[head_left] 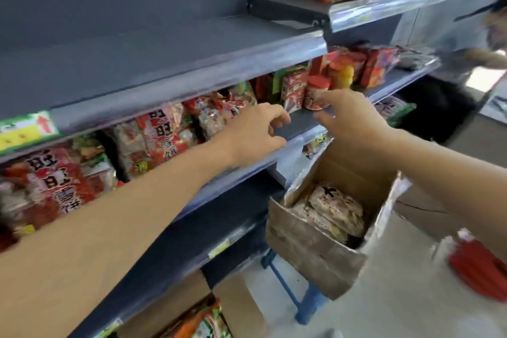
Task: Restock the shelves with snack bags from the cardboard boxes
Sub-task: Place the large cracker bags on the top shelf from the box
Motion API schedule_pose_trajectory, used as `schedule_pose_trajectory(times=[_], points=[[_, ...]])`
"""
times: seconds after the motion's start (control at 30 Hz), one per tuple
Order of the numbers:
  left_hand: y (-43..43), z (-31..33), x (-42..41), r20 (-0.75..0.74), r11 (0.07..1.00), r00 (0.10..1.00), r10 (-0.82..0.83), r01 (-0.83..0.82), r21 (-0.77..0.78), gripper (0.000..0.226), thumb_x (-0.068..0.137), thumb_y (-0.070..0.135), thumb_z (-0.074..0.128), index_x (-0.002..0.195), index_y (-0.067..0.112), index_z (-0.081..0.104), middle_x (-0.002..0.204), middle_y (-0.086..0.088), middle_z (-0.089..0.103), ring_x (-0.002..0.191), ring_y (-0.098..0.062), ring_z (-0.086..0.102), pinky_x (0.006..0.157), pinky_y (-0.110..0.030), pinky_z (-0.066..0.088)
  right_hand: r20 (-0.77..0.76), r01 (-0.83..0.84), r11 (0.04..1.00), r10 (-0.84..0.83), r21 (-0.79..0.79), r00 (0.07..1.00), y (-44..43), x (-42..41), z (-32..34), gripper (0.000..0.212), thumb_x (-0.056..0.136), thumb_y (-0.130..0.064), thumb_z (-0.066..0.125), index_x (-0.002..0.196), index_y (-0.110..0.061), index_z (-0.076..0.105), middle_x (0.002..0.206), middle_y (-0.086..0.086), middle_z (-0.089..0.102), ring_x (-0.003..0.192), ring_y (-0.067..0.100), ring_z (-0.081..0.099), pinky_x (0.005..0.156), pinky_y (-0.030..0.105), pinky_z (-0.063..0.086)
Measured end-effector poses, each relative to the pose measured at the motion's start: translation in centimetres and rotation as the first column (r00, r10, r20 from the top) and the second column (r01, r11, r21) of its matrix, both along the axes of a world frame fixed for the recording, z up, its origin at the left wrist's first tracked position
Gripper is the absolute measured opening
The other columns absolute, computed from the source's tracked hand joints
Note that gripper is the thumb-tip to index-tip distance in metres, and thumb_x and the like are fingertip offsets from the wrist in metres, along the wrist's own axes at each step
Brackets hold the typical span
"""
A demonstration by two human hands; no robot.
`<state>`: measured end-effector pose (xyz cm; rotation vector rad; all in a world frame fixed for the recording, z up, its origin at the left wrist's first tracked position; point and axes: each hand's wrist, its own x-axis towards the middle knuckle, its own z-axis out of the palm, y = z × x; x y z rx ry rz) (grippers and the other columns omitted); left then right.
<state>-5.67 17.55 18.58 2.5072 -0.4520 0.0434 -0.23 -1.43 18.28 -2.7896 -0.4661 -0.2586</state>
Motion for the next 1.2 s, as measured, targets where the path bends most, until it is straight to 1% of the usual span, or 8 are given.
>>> schedule_pose_trajectory(times=[0.27,0.43,0.53,0.67,0.93,1.07,1.13,1.2], points=[[-19.8,-13.9,11.0,-0.510,0.993,0.857,0.073,-0.108,-0.040,0.038,0.087,0.017,0.066,0.123,0.006,0.057,0.124,-0.010,0.059,0.109,-0.023,0.056,0.082,-0.024,0.041,-0.476,-0.046,0.975,-0.065,-0.218,0.877,-16.8,9.6,-13.4,0.037,0.089,-0.025,0.059,0.122,-0.008,0.061,0.127,0.011,0.061,0.116,0.031,0.056,0.096,0.035,0.046],[-24.1,-22.4,13.6,-0.739,0.943,0.634,0.227,-0.332,0.005,0.031,0.085,0.016,0.069,0.114,0.005,0.063,0.120,-0.009,0.062,0.109,-0.024,0.058,0.088,-0.030,0.046,-0.637,-0.149,0.951,-0.061,-0.271,0.768,-20.2,14.2,-20.5,0.041,0.092,-0.021,0.055,0.130,-0.007,0.054,0.129,0.011,0.058,0.118,0.030,0.054,0.099,0.037,0.047],[-25.1,-26.9,14.9,-0.827,0.870,0.487,0.280,-0.492,0.005,0.039,0.087,0.013,0.066,0.123,0.003,0.056,0.111,-0.011,0.060,0.094,-0.022,0.057,0.075,-0.027,0.046,-0.687,-0.201,0.933,-0.064,-0.299,0.724,-21.1,16.6,-24.5,0.036,0.092,-0.017,0.053,0.125,-0.003,0.056,0.122,0.014,0.060,0.112,0.032,0.058,0.093,0.038,0.051],[-27.0,-33.1,17.0,-0.882,0.768,0.324,0.342,-0.637,0.064,0.043,0.093,0.010,0.058,0.132,-0.004,0.048,0.112,-0.014,0.057,0.104,-0.022,0.056,0.077,-0.027,0.043,-0.736,-0.265,0.906,-0.072,-0.331,0.673,-21.5,19.9,-29.9,0.033,0.090,-0.016,0.054,0.120,-0.003,0.057,0.115,0.013,0.062,0.103,0.030,0.060,0.074,0.029,0.047],[-29.7,-42.4,20.3,-0.944,0.515,0.076,0.320,-0.851,0.106,0.061,0.088,0.023,0.065,0.140,0.003,0.038,0.134,-0.014,0.053,0.116,-0.028,0.057,0.094,-0.035,0.049,-0.814,-0.391,0.823,-0.138,-0.411,0.565,-21.4,24.3,-37.9,0.042,0.097,-0.016,0.045,0.137,-0.002,0.042,0.141,0.013,0.045,0.128,0.029,0.047,0.098,0.031,0.042],[-30.4,-45.4,21.6,-0.962,0.280,0.014,0.271,-0.958,0.065,0.062,0.086,0.022,0.069,0.137,0.002,0.039,0.110,-0.011,0.064,0.084,-0.020,0.064,0.068,-0.029,0.055,-0.835,-0.496,0.758,-0.114,-0.423,0.538,-21.5,25.5,-41.0,0.042,0.096,-0.025,0.051,0.132,-0.003,0.052,0.138,0.015,0.051,0.125,0.030,0.051,0.100,0.033,0.045],[-30.8,-45.8,22.1,-0.958,0.185,-0.038,0.284,-0.978,0.093,0.069,0.081,0.025,0.074,0.134,-0.001,0.038,0.106,-0.011,0.063,0.092,-0.024,0.064,0.079,-0.031,0.055,-0.842,-0.502,0.747,-0.140,-0.436,0.522,-21.5,26.0,-42.0,0.044,0.093,-0.023,0.057,0.131,-0.003,0.053,0.135,0.014,0.054,0.122,0.030,0.054,0.099,0.033,0.047],[-31.1,-46.1,22.5,-0.944,0.170,-0.102,0.315,-0.972,0.162,0.091,0.071,0.035,0.081,0.139,-0.002,0.032,0.126,-0.015,0.059,0.110,-0.030,0.061,0.093,-0.038,0.052,-0.848,-0.488,0.758,-0.159,-0.433,0.506,-21.5,26.4,-42.6,0.046,0.092,-0.022,0.059,0.133,-0.003,0.051,0.136,0.013,0.053,0.123,0.029,0.053,0.100,0.033,0.046]])
